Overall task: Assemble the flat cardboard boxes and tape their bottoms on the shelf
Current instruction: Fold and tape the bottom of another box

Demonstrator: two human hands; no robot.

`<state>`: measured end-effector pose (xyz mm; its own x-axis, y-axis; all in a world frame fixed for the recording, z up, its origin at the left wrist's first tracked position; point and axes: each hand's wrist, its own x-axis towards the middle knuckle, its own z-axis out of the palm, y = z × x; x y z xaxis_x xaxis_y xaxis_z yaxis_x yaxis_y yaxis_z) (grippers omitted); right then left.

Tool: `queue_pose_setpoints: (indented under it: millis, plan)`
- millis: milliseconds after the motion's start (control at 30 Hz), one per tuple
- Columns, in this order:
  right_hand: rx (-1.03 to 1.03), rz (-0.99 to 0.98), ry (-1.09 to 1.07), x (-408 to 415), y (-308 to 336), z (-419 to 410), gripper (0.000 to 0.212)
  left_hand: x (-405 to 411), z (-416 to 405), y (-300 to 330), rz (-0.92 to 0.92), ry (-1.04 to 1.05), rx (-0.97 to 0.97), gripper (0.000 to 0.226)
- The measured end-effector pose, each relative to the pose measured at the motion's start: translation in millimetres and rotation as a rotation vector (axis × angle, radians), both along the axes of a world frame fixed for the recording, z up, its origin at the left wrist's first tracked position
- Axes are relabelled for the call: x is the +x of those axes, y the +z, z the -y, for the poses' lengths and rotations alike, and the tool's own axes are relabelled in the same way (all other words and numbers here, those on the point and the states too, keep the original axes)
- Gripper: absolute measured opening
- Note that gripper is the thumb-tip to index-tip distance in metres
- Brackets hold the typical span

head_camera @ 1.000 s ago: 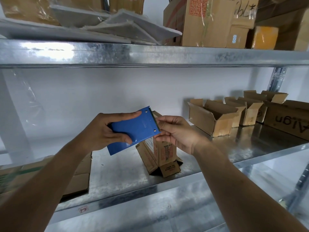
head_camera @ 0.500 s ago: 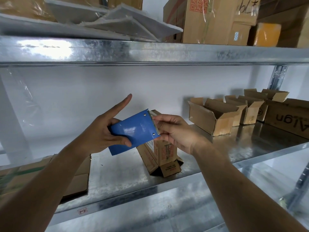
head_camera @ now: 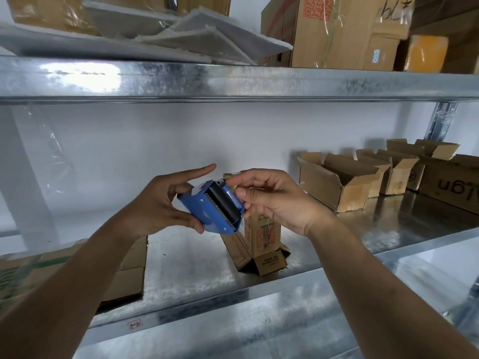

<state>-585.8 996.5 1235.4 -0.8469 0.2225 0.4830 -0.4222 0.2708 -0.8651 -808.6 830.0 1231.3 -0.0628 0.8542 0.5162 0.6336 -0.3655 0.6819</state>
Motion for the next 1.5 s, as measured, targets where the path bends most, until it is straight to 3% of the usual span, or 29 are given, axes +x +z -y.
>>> queue_pose_setpoints:
  millis: [233,333,500,567,667,800,967,1100,1267,1500]
  plan:
    - [0.249,-0.048,-0.379,-6,3,15,0.021,2,-1,-5,-0.023,0.120,0.077,0.081]
    - [0.327,-0.066,-0.441,-8,2,18,0.025,-4,2,-8,-0.017,0.146,0.083,0.078]
    - [0.855,-0.044,-0.542,-6,12,20,0.034,1,7,-6,-0.024,0.154,0.093,0.075]
    - [0.928,0.000,-0.576,-7,16,21,0.034,5,10,-2,-0.025,0.166,0.116,0.075]
    - [0.874,0.033,-0.597,-6,16,19,0.034,8,14,3,-0.029,0.181,0.163,0.077]
    - [0.552,0.157,-0.467,-8,11,23,0.039,7,17,5,-0.036,0.163,0.209,0.079]
    - [0.353,0.023,-0.443,-11,7,24,0.019,4,19,3,-0.060,0.138,0.189,0.075]
    - [0.383,-0.028,-0.537,-10,2,26,0.017,2,19,-1,-0.088,0.166,0.152,0.071]
    - [0.634,-0.039,-0.722,-15,-4,30,0.025,3,16,-6,-0.076,0.196,0.122,0.070]
    - [0.547,-0.089,-0.878,-17,-7,35,0.026,11,12,7,-0.075,0.199,0.091,0.075]
